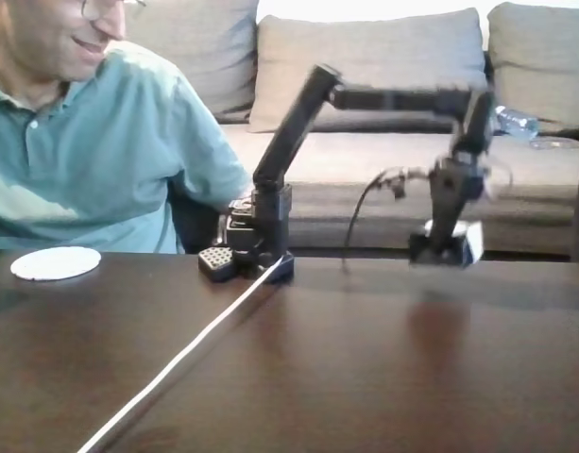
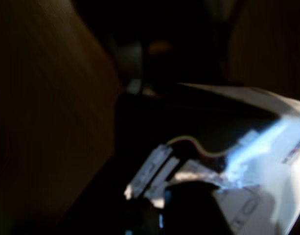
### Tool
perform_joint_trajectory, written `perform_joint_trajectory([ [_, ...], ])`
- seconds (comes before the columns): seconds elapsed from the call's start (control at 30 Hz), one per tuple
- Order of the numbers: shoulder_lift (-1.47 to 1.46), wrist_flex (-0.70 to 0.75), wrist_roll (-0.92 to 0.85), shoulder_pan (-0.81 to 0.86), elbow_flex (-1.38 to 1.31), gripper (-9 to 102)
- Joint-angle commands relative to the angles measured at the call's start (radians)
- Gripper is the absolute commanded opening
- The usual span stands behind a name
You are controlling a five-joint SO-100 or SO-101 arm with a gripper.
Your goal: Grasp a servo box and put it on the zirlivani.
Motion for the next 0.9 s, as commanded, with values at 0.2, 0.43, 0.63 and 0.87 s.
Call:
perform_joint_trajectory([
  [0.2, 0.365, 0.072, 0.153, 0.071, -0.012, 0],
  [0.43, 0.658, 0.074, 0.341, 0.468, 0.115, 0],
  [0.63, 1.028, 0.072, 0.353, 0.795, 0.502, 0],
  [0.87, 1.511, 0.064, 0.353, 1.353, 0.736, 0],
])
